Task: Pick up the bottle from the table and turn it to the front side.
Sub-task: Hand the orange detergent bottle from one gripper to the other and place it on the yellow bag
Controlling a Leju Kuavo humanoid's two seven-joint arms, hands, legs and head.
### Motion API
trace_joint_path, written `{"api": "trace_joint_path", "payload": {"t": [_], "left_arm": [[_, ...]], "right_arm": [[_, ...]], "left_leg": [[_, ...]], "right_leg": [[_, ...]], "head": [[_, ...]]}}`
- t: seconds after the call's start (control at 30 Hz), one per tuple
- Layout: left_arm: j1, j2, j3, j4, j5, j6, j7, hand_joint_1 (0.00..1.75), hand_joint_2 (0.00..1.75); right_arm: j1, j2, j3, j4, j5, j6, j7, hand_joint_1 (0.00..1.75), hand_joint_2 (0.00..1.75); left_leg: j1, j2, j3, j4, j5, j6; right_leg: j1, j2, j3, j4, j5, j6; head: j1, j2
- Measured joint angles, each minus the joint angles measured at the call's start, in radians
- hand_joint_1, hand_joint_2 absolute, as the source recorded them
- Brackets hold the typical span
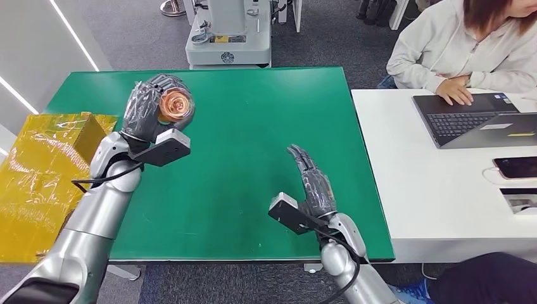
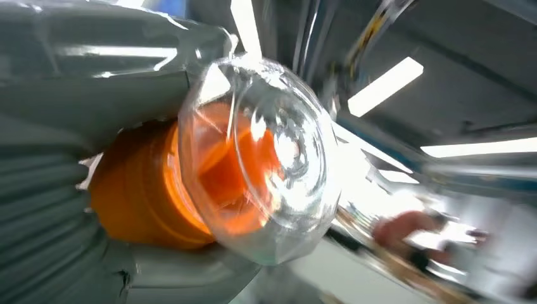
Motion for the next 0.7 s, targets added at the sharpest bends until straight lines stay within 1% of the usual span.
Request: {"api": "trace_joint_path", "payload": {"t": [0.07, 0.13, 0.3, 0.43, 0.53, 0.6, 0.7], "left_arm": [[-0.017, 0.037, -0.008, -0.004, -0.139, 0.065, 0.039, 1.75, 1.75], [-0.028, 0.071, -0.013, -0.004, -0.24, 0.108, 0.064, 1.75, 1.75], [-0.031, 0.136, -0.017, 0.001, -0.406, 0.167, 0.112, 1.75, 1.75], [-0.038, 0.168, -0.021, 0.028, -0.557, 0.178, 0.189, 1.75, 1.75], [-0.052, 0.194, -0.024, 0.085, -0.686, 0.181, 0.257, 1.75, 1.75], [-0.066, 0.214, -0.035, 0.136, -0.732, 0.176, 0.298, 1.75, 1.75], [-0.088, 0.255, -0.074, 0.219, -0.753, 0.16, 0.359, 1.75, 1.75]], "right_arm": [[0.03, -0.014, 0.003, -0.075, -0.009, -0.014, -0.007, 0.0, 1.75], [0.065, -0.028, 0.003, -0.15, -0.014, -0.026, -0.012, 0.0, 1.75], [0.143, -0.061, -0.011, -0.307, -0.006, -0.054, -0.022, 0.0, 1.75], [0.185, -0.075, -0.039, -0.395, 0.0, -0.073, -0.025, 0.0, 1.75], [0.223, -0.082, -0.072, -0.462, -0.009, -0.085, -0.031, 0.0, 1.75], [0.252, -0.086, -0.094, -0.504, -0.011, -0.086, -0.034, 0.0, 1.75], [0.298, -0.086, -0.119, -0.551, -0.004, -0.085, -0.041, 0.0, 1.75]], "left_leg": [[0.0, 0.0, 0.0, 0.0, 0.0, 0.0], [0.0, 0.0, 0.0, 0.0, 0.0, 0.0], [0.0, 0.0, 0.0, 0.0, 0.0, 0.0], [0.0, 0.0, 0.0, 0.0, 0.0, 0.0], [0.0, 0.001, 0.0, 0.0, 0.0, 0.0], [0.0, 0.001, 0.0, 0.0, 0.0, 0.0], [0.0, 0.002, 0.0, -0.001, 0.0, 0.0]], "right_leg": [[0.0, 0.0, 0.0, 0.0, 0.0, 0.0], [0.0, 0.0, 0.0, 0.0, 0.0, 0.0], [0.0, 0.0, 0.0, 0.0, 0.0, 0.0], [0.0, 0.0, 0.0, -0.001, 0.0, 0.0], [0.0, 0.001, 0.0, 0.0, 0.0, 0.0], [0.0, 0.001, 0.0, 0.0, 0.0, 0.0], [0.0, 0.002, -0.001, 0.0, 0.0, -0.001]], "head": [[0.0, 0.0], [0.0, 0.0], [0.0, 0.0], [0.0, 0.0], [0.0, 0.0], [0.0, 0.0], [0.0, 0.0]]}}
